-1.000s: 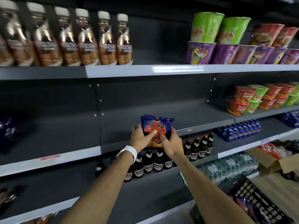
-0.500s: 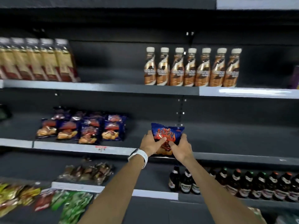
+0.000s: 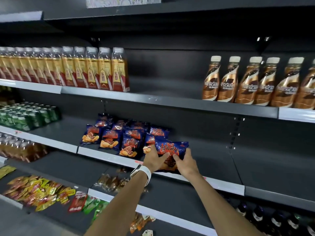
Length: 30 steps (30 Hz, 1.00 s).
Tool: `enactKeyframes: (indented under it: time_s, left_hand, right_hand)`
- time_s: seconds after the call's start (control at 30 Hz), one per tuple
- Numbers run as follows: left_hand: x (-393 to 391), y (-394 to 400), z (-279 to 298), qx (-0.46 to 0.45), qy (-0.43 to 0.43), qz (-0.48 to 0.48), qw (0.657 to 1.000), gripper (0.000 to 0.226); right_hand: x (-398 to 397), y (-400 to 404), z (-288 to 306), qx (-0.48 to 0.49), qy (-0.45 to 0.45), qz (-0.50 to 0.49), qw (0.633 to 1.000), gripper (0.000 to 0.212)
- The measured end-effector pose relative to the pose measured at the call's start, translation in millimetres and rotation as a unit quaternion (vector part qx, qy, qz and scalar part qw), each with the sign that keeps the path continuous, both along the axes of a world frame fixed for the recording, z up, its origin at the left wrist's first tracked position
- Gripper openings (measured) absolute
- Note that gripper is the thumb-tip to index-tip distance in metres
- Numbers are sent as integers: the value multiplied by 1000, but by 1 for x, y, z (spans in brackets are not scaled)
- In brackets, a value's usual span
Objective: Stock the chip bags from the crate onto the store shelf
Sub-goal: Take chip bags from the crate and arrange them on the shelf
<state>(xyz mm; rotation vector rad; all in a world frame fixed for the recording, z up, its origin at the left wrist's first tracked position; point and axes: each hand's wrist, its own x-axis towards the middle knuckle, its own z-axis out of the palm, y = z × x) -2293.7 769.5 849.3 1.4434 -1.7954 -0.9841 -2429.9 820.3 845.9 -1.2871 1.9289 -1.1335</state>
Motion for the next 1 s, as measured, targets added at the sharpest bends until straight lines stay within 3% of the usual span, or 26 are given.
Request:
enactKeyframes:
  time_s: [0.17, 0.33, 0.6, 0.73, 1.0]
  left_hand:
    - [3, -58, -20, 12, -26, 12, 1000, 80]
    - [7, -105, -38, 17, -20, 25, 999, 37]
    - [7, -138, -36, -8, -49, 28, 998, 42]
    - [-16, -140, -32, -43, -88, 3, 995, 61]
    - [-37, -142, -32, -56, -104, -42, 992, 49]
  right_hand:
    - [5, -60, -20, 23, -15, 7, 1000, 43]
    - [7, -107, -35, 45, -16, 22, 999, 51]
    - [13, -136, -38, 25, -2, -6, 1000, 28]
    - [0, -134, -32, 15, -12, -52, 998, 27]
    - [-19, -125, -26, 16, 0, -96, 995, 30]
